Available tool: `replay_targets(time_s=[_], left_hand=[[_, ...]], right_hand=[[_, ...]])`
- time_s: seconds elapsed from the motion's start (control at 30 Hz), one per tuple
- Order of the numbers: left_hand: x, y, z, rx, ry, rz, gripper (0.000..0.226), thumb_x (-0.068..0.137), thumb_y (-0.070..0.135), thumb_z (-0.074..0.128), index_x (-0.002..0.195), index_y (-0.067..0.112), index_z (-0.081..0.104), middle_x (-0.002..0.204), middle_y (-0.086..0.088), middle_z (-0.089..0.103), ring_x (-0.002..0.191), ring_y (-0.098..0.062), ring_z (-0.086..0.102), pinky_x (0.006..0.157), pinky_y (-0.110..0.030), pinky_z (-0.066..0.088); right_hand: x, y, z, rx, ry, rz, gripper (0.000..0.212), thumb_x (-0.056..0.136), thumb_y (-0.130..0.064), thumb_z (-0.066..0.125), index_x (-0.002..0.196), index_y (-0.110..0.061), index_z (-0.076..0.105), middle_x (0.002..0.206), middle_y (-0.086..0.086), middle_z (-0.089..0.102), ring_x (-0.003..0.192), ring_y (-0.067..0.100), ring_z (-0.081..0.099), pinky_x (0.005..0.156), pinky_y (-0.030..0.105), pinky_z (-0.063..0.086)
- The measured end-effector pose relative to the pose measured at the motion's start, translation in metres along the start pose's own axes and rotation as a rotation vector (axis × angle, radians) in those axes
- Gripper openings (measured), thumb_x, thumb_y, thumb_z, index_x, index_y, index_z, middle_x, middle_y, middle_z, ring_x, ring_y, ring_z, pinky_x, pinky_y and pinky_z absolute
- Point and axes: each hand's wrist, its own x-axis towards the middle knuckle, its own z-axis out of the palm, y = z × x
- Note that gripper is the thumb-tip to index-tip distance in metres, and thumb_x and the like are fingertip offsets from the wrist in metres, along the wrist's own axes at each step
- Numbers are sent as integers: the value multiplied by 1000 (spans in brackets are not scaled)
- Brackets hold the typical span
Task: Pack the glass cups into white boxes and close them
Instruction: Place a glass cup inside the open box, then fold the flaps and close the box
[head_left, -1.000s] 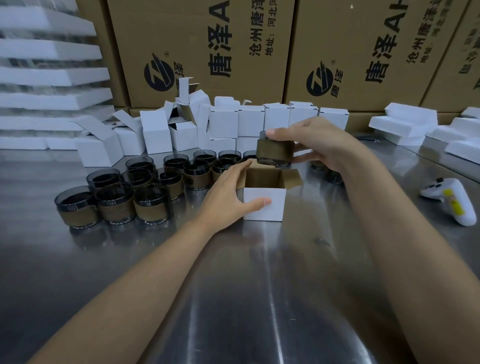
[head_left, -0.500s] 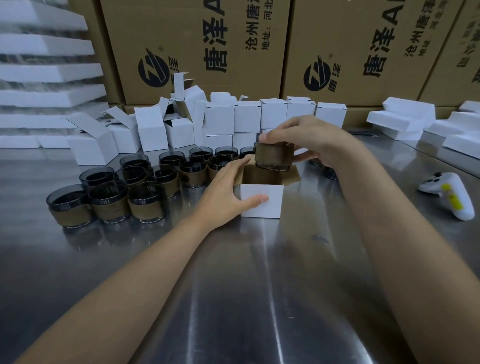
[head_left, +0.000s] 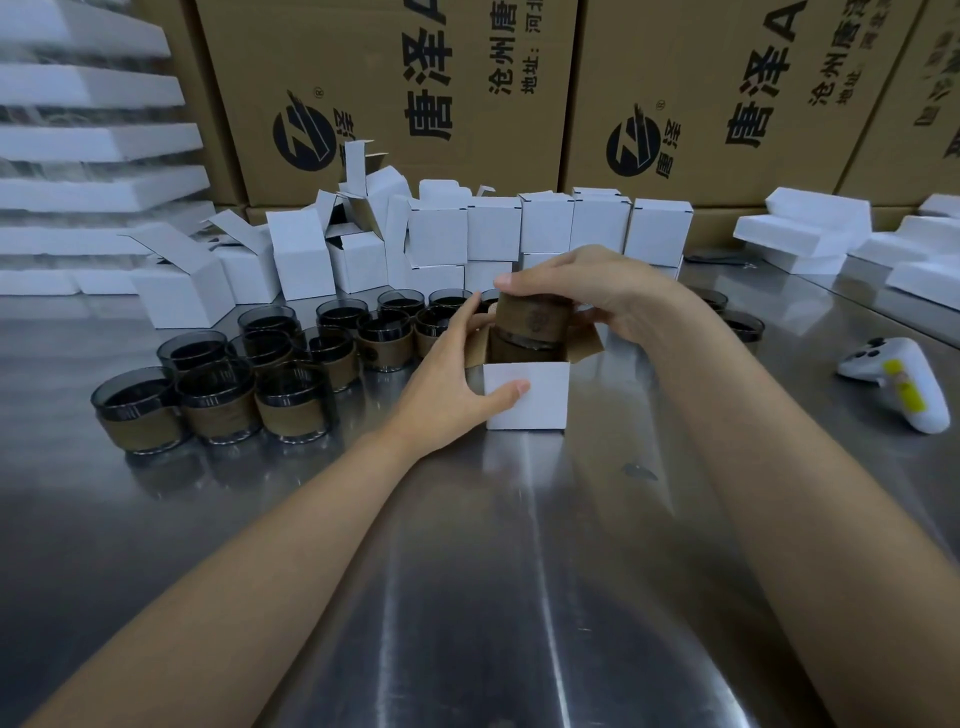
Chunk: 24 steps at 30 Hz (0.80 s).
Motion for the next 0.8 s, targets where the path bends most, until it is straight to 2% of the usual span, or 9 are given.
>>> replay_targets(time_s=[0.07,0.2,0.27,0.37,0.47,0.63,0.73,0.8], left_hand=[[0,-1,-1,-8,12,-8,103,74,58,70,153,35,8,147,20,37,136,-2,37,113,-37,35],[0,-3,0,-16,28,-26,104,74,58,72,152,37,7,140,31,35,130,7,34,104,-21,32],[1,-3,0,-23,34,-26,104,74,58,72,152,38,7,143,28,35,128,9,34,100,-17,29],[1,-3,0,-35,27,-23,103,75,56,73,153,37,7,150,20,35,135,1,34,105,-22,31],[1,-4,0,-32,25,-25,102,75,55,73,153,35,10,150,20,35,137,-1,33,109,-27,31],[2,-4,0,-31,24,-16,99,75,53,73,153,32,16,148,21,37,137,-1,34,112,-31,32],[2,-3,-1,-35,29,5,93,78,49,74,151,30,21,147,20,39,135,1,35,110,-24,32],[1,-1,-2,-106,66,26,79,83,50,66,149,28,28,142,22,41,131,8,37,102,-9,32]], right_hand=[[-1,0,1,-61,-9,-34,51,60,-60,82,97,-27,71,92,-5,68,84,10,62,48,18,46],[-1,1,6,-211,6,-88,52,62,-59,82,102,-29,65,95,-7,64,90,7,55,62,24,41],[0,2,10,-300,-13,-94,57,63,-57,82,108,-26,64,93,-5,64,92,11,58,64,26,42],[0,2,17,-470,-60,-87,65,66,-57,81,118,-24,59,106,-5,60,101,16,56,76,29,44],[0,2,19,-546,-78,-95,65,68,-59,78,119,-24,57,116,-3,57,106,18,55,84,30,43],[-3,1,18,-628,-115,-97,53,74,-62,71,112,-26,64,110,-5,60,100,17,57,79,29,41],[-4,2,15,-585,-116,-115,51,76,-60,70,114,-25,67,109,-7,61,101,16,56,80,29,39],[0,5,10,-378,-20,-134,46,81,-55,69,114,-24,68,109,-7,61,100,14,55,82,30,39]])
